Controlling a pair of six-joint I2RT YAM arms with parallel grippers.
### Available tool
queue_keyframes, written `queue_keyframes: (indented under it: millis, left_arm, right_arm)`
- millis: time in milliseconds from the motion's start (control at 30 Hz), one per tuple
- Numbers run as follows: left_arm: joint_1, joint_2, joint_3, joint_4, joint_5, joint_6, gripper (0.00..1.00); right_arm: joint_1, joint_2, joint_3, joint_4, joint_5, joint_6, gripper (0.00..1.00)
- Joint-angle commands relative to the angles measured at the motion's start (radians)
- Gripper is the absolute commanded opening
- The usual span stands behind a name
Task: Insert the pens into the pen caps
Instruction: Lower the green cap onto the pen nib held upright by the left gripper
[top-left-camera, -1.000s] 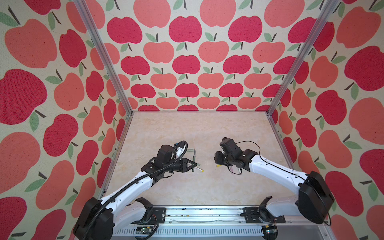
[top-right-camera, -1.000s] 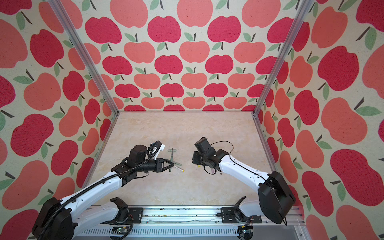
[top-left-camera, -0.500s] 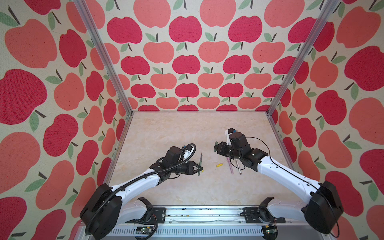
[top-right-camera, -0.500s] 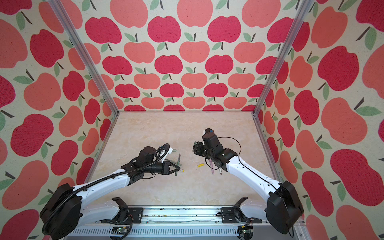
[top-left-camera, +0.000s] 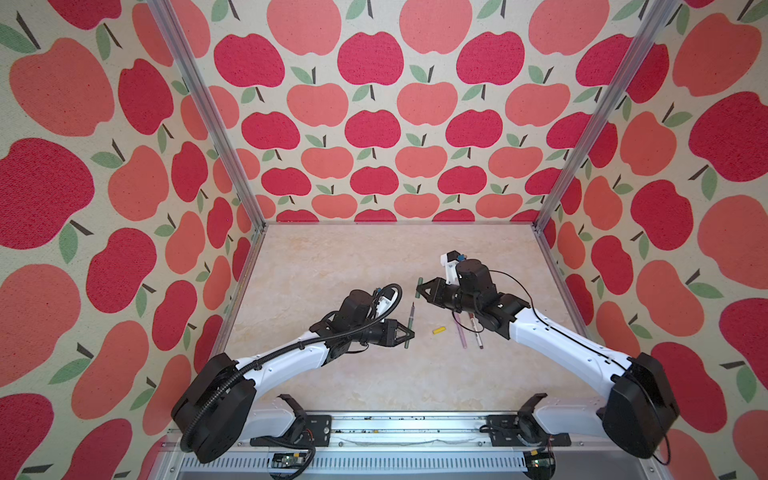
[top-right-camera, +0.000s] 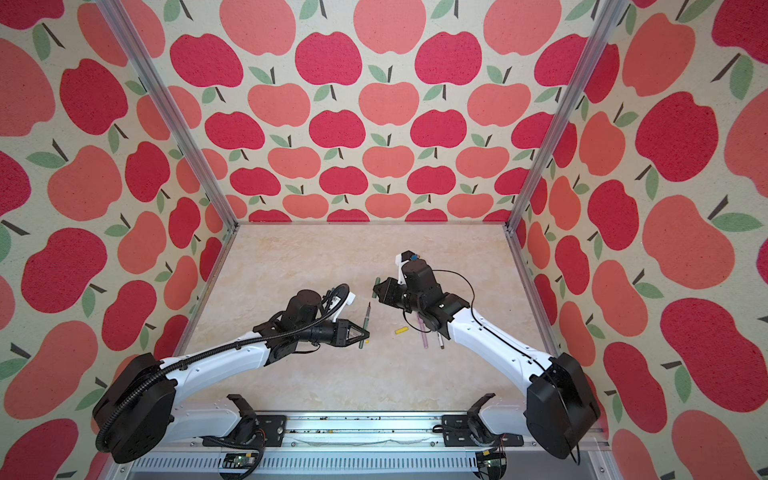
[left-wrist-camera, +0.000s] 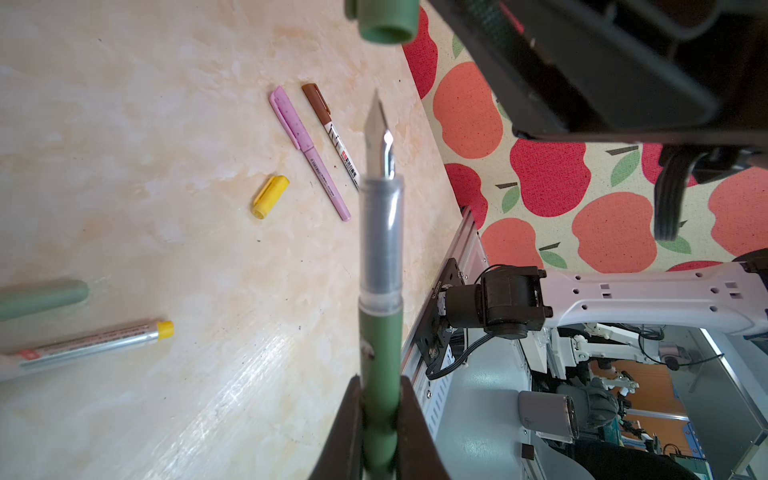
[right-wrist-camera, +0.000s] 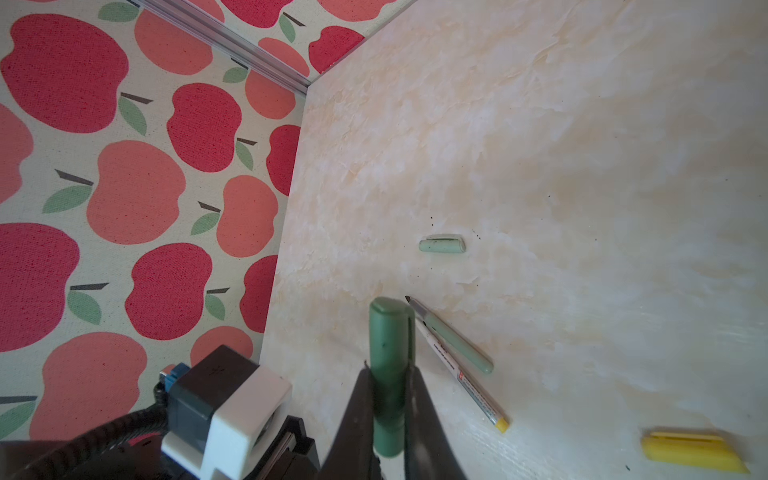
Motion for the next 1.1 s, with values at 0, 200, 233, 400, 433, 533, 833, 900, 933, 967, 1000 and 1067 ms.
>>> queue_keyframes:
  millis: [0, 200, 233, 400, 433, 533, 833, 900, 933, 967, 1000, 1067]
  left_arm:
    - [-0.005, 0.011, 0.031, 0.031, 0.002, -0.007, 0.0]
    - [-0.005, 0.007, 0.028, 0.025, -0.007, -0.005, 0.0]
    - [-0.005, 0.008, 0.029, 0.024, -0.01, -0.005, 0.0]
    - [-0.005, 0.004, 0.028, 0.027, -0.021, -0.005, 0.0]
    - [-0.005, 0.002, 0.029, 0.028, -0.021, -0.005, 0.0]
    - [-0.006, 0.004, 0.029, 0.027, -0.024, -0.005, 0.0]
    - [-0.005, -0.005, 0.028, 0.03, -0.031, -0.004, 0.0]
    - [-0.005, -0.007, 0.026, 0.029, -0.033, -0.004, 0.0]
    - [-0.005, -0.01, 0.026, 0.028, -0.034, -0.004, 0.0]
    - [-0.005, -0.012, 0.025, 0.028, -0.036, -0.004, 0.0]
    - [-0.006, -0.015, 0.025, 0.028, -0.036, -0.003, 0.0]
    - [-0.005, -0.018, 0.024, 0.023, -0.037, -0.002, 0.0]
  right_arm:
    - [0.012, 0.004, 0.025, 0.038, -0.034, 0.017, 0.1]
    - [0.013, -0.002, 0.03, 0.032, -0.035, 0.011, 0.1]
    - [0.013, -0.004, 0.03, 0.031, -0.036, 0.011, 0.1]
    - [0.016, -0.015, 0.019, 0.024, -0.037, 0.01, 0.09]
    - [0.017, -0.016, 0.016, 0.023, -0.038, 0.01, 0.09]
    - [0.02, -0.023, 0.009, 0.02, -0.039, 0.01, 0.09]
    - [0.04, -0.026, 0.004, -0.009, -0.032, -0.014, 0.08]
    - [0.043, -0.03, 0.006, -0.026, -0.021, -0.026, 0.08]
    - [0.043, -0.033, 0.007, -0.035, -0.014, -0.034, 0.08]
    - [0.043, -0.037, 0.008, -0.041, -0.008, -0.038, 0.08]
    - [0.045, -0.04, 0.008, -0.047, -0.004, -0.044, 0.08]
    - [0.045, -0.042, 0.01, -0.056, 0.001, -0.055, 0.08]
